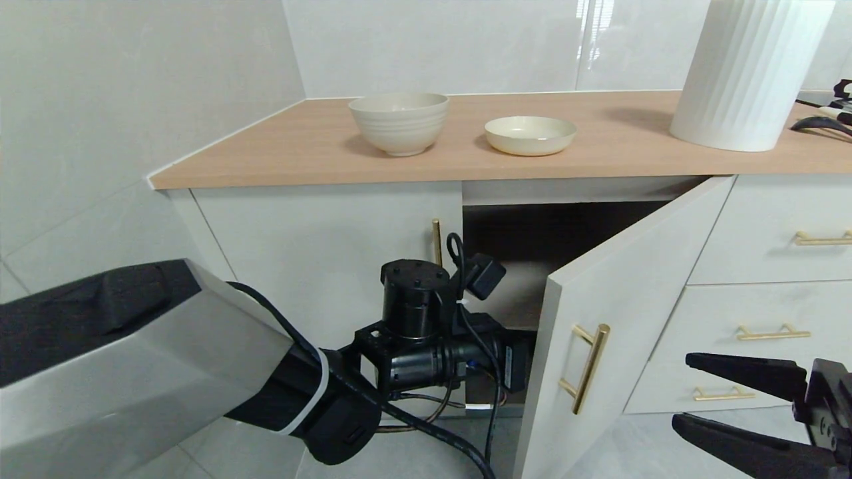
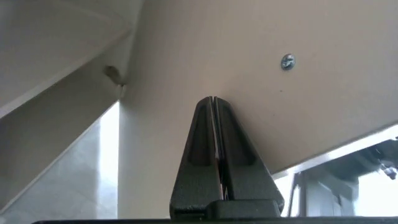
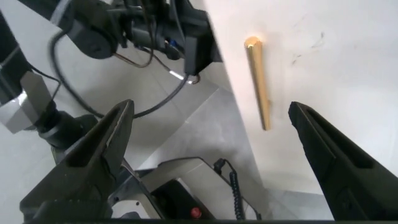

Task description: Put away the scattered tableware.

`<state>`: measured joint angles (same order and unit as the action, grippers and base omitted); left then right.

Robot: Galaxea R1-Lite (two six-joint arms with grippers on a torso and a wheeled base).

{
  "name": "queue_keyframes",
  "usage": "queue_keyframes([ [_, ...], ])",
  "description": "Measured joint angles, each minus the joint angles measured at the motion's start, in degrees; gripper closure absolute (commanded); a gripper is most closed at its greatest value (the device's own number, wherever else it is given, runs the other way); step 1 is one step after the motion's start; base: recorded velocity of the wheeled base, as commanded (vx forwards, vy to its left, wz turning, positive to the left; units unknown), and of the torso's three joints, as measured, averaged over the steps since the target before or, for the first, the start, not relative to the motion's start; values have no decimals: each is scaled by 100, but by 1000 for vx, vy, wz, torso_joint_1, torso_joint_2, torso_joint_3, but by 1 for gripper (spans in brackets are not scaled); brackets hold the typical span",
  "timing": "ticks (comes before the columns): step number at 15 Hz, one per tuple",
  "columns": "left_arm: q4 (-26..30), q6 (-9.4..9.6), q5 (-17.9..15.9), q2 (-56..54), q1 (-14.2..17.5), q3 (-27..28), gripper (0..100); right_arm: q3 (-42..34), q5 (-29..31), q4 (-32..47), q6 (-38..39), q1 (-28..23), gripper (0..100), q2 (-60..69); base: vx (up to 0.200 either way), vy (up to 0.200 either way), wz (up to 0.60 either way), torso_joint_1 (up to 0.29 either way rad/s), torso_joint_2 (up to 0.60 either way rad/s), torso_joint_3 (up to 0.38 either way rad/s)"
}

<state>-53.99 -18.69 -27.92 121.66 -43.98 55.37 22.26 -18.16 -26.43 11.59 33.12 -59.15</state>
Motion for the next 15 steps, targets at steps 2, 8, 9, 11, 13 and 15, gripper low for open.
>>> queue_keyframes([
  [2, 199, 0, -29, -30, -45, 88, 100, 23, -11, -6, 0, 0, 0, 130, -200, 0, 0, 2, 2, 5],
  [8, 768, -2, 129, 4, -135, 675, 100, 26, -105, 40, -7, -2, 0, 533, -33, 0, 0, 0, 0, 0],
  [9, 831, -2, 187, 52, -160, 774, 100, 15, -165, 55, -7, 0, 0, 601, 0, 0, 0, 0, 0, 0],
  [11, 905, -2, 261, 163, -218, 975, 100, 4, -336, 71, -2, 1, 0, 711, 0, 0, 0, 0, 0, 0],
  [13, 985, 0, 318, 297, -332, 1197, 100, 0, -411, 100, -2, -2, 0, 783, 0, 0, 0, 0, 0, 0],
  [15, 981, -2, 391, 364, -499, 1307, 100, -2, -644, 98, 0, 4, 0, 835, 0, 0, 0, 0, 0, 0],
])
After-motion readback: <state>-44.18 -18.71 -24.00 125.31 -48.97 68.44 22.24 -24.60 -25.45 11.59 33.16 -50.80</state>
